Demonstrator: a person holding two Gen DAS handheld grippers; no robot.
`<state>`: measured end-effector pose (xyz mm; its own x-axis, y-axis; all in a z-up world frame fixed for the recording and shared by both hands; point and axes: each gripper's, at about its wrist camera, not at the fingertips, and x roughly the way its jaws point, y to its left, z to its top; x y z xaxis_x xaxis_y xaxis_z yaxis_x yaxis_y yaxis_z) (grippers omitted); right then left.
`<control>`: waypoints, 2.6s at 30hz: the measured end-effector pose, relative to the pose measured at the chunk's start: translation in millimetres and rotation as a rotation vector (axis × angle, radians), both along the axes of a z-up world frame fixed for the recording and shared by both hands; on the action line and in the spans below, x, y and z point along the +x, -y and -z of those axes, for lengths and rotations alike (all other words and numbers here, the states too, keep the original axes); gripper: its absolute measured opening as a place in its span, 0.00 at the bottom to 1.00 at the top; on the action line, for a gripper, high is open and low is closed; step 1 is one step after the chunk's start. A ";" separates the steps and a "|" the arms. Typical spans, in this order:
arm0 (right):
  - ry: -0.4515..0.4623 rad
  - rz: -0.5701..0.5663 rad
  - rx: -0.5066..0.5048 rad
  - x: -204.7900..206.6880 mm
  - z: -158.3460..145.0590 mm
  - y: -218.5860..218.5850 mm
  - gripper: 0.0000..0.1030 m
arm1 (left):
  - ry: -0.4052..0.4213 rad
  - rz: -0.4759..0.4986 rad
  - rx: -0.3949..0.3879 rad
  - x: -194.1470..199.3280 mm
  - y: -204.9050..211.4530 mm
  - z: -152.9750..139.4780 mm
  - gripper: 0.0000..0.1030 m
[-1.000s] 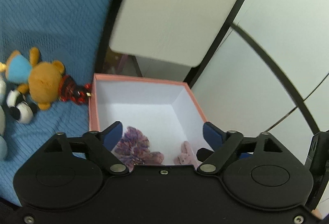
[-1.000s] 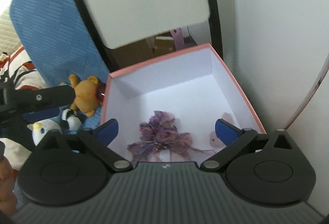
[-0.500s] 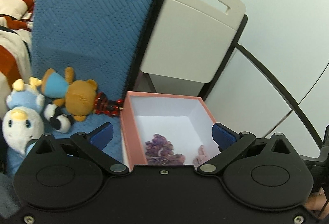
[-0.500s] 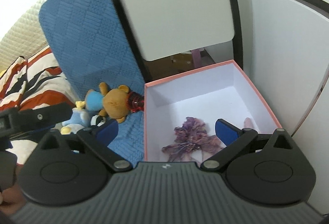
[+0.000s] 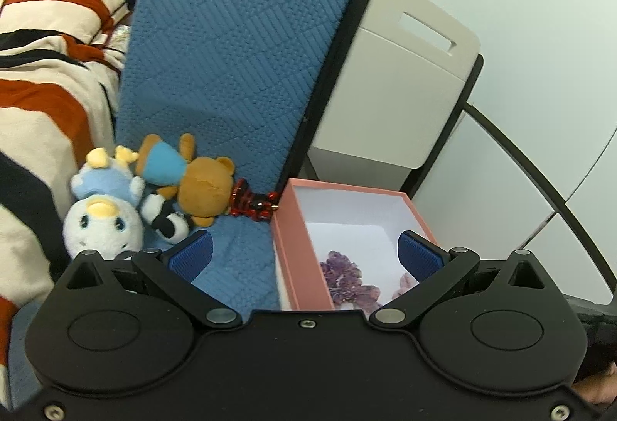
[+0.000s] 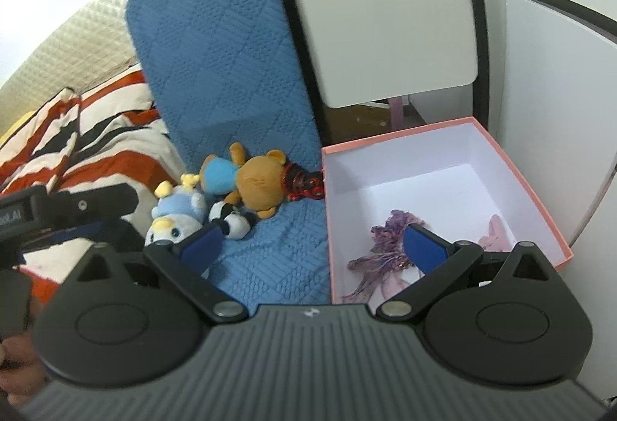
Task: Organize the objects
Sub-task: 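Withdraw both tools from pink box back toward the cushion, then close right tool on red-black toy figure while left tool grasps panda plush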
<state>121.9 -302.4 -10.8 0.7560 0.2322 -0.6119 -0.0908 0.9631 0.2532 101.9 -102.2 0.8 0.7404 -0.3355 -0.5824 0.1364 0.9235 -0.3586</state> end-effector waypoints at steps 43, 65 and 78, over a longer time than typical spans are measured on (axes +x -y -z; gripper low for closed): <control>-0.018 -0.086 -0.030 11.2 89.4 -69.7 0.86 | -0.001 -0.095 0.050 19.4 -52.1 91.6 0.99; 0.059 -0.192 -0.133 91.1 139.0 -87.4 0.77 | -0.111 -0.077 0.113 142.3 -36.3 174.4 0.97; 0.065 -0.218 -0.223 187.6 145.5 -111.9 0.58 | -0.235 -0.122 0.053 207.3 -61.3 212.9 0.76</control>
<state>309.6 -190.6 -156.3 0.7425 0.2587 -0.6179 -0.3106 0.9502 0.0247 309.2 -40.9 -212.1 0.6162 -0.2164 -0.7573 -0.0587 0.9462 -0.3181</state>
